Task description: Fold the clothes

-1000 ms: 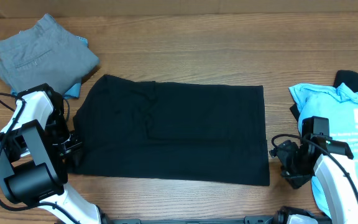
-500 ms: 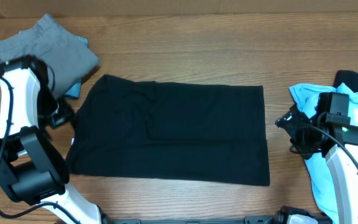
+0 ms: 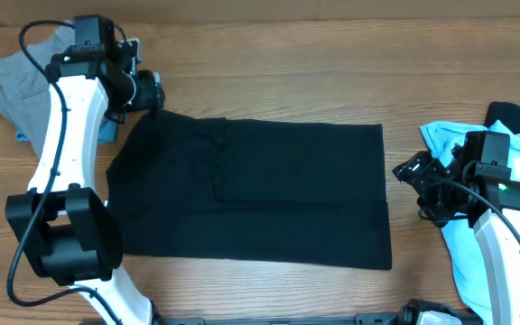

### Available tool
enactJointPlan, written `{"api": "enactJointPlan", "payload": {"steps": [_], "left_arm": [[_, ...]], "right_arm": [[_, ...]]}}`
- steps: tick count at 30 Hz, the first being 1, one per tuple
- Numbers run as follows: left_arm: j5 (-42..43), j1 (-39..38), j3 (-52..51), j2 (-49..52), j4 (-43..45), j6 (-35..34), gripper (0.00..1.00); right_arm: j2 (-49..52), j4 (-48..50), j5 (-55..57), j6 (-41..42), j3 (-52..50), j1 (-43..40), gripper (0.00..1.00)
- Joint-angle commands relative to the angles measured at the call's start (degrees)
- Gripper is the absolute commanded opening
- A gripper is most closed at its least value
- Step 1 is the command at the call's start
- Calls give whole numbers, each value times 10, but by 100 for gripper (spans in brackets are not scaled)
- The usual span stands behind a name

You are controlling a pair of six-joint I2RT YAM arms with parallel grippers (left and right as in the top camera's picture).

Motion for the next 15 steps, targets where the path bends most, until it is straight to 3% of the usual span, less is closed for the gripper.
{"api": "enactJointPlan", "payload": {"steps": [1, 10, 15], "left_arm": [[4, 8, 4, 38, 28, 6, 62], [5, 8, 4, 125, 55, -3, 47], [15, 9, 4, 154, 90, -6, 46]], "right_arm": [[-8, -3, -6, -4, 13, -2, 88], [-8, -2, -6, -4, 13, -2, 87], [-8, -2, -6, -4, 13, -2, 87]]}}
